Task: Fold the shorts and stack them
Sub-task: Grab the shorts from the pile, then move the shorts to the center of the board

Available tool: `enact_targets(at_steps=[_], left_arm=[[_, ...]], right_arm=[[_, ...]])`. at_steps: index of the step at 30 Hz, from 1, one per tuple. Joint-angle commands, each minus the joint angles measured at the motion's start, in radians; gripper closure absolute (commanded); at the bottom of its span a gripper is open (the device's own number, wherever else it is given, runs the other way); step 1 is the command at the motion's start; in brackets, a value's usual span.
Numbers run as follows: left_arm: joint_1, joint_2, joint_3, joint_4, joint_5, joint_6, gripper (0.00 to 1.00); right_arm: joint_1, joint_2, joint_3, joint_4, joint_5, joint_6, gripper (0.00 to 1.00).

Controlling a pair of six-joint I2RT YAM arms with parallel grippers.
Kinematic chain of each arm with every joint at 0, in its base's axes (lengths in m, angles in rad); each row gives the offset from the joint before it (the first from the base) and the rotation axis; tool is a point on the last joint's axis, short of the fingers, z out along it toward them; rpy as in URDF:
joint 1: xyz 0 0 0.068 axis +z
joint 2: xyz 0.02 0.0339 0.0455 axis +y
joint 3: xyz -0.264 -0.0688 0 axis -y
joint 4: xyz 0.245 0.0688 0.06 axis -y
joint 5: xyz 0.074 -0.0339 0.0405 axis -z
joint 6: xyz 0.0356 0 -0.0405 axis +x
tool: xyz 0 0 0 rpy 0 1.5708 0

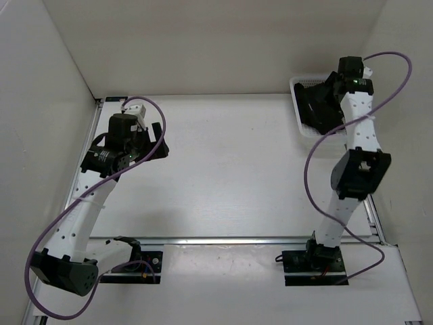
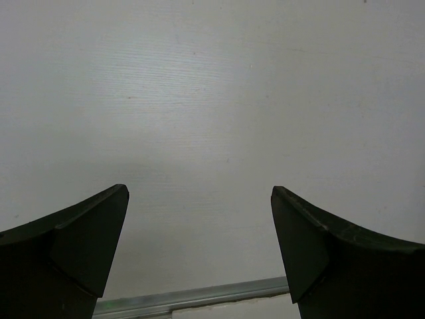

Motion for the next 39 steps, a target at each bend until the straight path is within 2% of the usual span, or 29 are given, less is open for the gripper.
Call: enact_targets(at_steps=[1,4,7,11,12,13,15,16,21,23,27,28,32,33,35,39], left_arm=[[0.01,0.017,0.069,0.003,0.001,0.016,0.0],[0.021,0.03,0.09,0.003,-0.012,0.025,0.0],[0.03,0.053,0.09,0.012,-0.021,0.025,0.0],[0.03,0.082,0.1,0.022,0.005,0.025,0.0],[0.039,0.096,0.1,0.034,0.021,0.025,0.0],[0.039,0.108,0.11,0.034,0.036,0.025,0.0],[0.039,0.128,0.12,0.034,0.06,0.025,0.0],[0.048,0.14,0.133,0.034,0.061,0.034,0.0],[0.065,0.116,0.144,0.022,0.092,0.034,0.0],[0.108,0.116,0.144,0.002,0.161,0.034,0.0],[0.147,0.071,0.132,-0.032,0.183,0.043,0.0],[0.17,0.05,0.132,-0.043,0.183,0.034,0.0],[0.228,0.016,0.118,-0.095,0.173,0.013,0.0],[0.242,0.016,0.13,-0.112,0.16,0.012,0.0],[0.281,0.016,0.143,-0.136,0.16,0.012,0.0],[0.366,0.004,0.184,-0.196,0.243,0.025,0.0]], right_arm=[[-0.036,0.217,0.222,-0.069,-0.061,-0.008,0.0],[-0.062,0.385,0.341,-0.069,-0.11,0.014,0.0],[-0.062,0.505,0.428,0.02,-0.11,0.025,0.0],[-0.062,0.559,0.398,0.168,-0.078,0.025,0.17],[-0.062,0.571,0.398,0.191,-0.078,0.025,0.24],[-0.062,0.584,0.398,0.21,-0.089,0.025,0.5],[-0.062,0.567,0.398,0.21,-0.089,0.057,0.77],[-0.062,0.546,0.364,0.21,-0.08,0.08,0.98],[-0.001,0.258,0.211,0.296,-0.054,0.049,1.0],[0.045,0.133,0.211,0.31,-0.113,-0.018,1.0],[0.134,-0.03,0.283,0.319,-0.234,-0.083,1.0],[0.174,-0.077,0.327,0.319,-0.305,-0.101,1.0],[0.272,-0.158,0.434,0.319,-0.44,-0.101,1.0],[0.291,-0.171,0.447,0.319,-0.504,-0.101,1.0],[0.35,-0.217,0.447,0.319,-0.534,-0.083,1.0],[0.423,-0.318,0.322,0.319,-0.59,-0.042,1.0]])
